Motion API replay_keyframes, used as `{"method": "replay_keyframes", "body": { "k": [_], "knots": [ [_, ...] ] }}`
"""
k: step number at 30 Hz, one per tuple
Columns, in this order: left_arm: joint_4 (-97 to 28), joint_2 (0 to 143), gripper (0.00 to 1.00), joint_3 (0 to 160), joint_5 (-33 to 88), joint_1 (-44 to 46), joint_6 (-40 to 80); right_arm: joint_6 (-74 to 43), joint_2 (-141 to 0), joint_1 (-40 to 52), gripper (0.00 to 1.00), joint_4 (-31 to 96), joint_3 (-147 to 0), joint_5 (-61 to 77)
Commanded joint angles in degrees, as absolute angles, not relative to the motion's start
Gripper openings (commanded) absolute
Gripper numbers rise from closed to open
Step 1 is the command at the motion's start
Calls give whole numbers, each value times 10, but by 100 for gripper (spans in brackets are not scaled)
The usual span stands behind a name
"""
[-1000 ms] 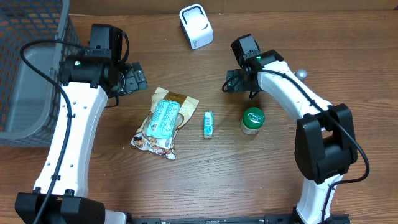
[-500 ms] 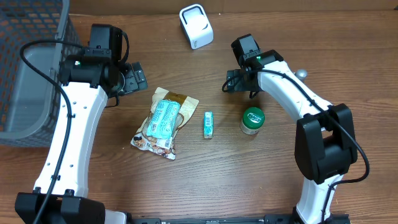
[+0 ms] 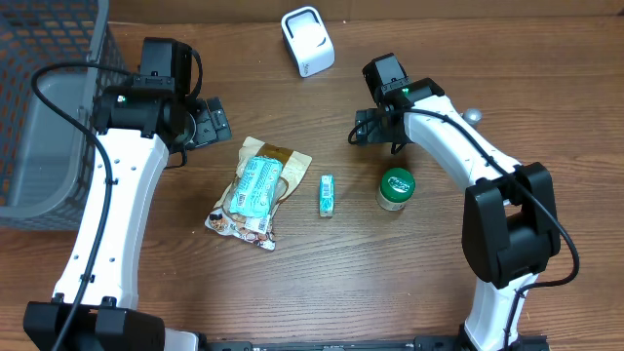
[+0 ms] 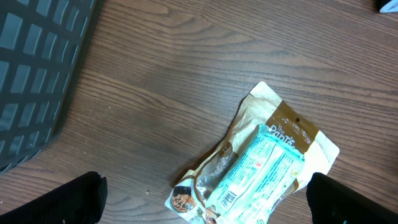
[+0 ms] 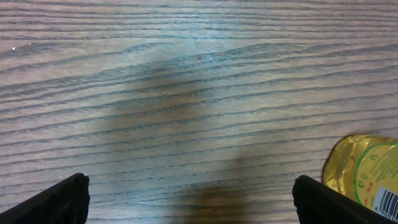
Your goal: Scan the item barcode
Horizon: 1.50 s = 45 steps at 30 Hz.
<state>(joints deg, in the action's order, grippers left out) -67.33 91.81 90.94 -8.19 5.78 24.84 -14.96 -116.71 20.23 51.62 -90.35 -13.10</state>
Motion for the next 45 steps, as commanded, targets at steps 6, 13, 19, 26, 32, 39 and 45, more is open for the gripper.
{"method": "replay_keyframes", "body": {
  "k": [6,13,19,26,32,39,45],
  "knots": [
    [-672,917,100,919,-79,57,238,-147,-1162,201,100,512,-901,-139],
    [-672,917,100,919,-79,57,238,-147,-1162,201,100,512,-901,-139],
    [-672,917,100,919,-79,57,238,-147,-1162,201,100,512,-901,-139],
    [-672,917,100,919,-79,57,238,-147,-1162,201,100,512,-901,-139],
    [-672,917,100,919,-79,57,238,-147,-1162,201,100,512,-901,-139],
    [-672,917,100,919,-79,57,238,-149,-1162,201,100,494,-901,-114],
    [-672,917,100,919,-79,57,238,-149,-1162,201,100,452,-901,-109]
  ]
}}
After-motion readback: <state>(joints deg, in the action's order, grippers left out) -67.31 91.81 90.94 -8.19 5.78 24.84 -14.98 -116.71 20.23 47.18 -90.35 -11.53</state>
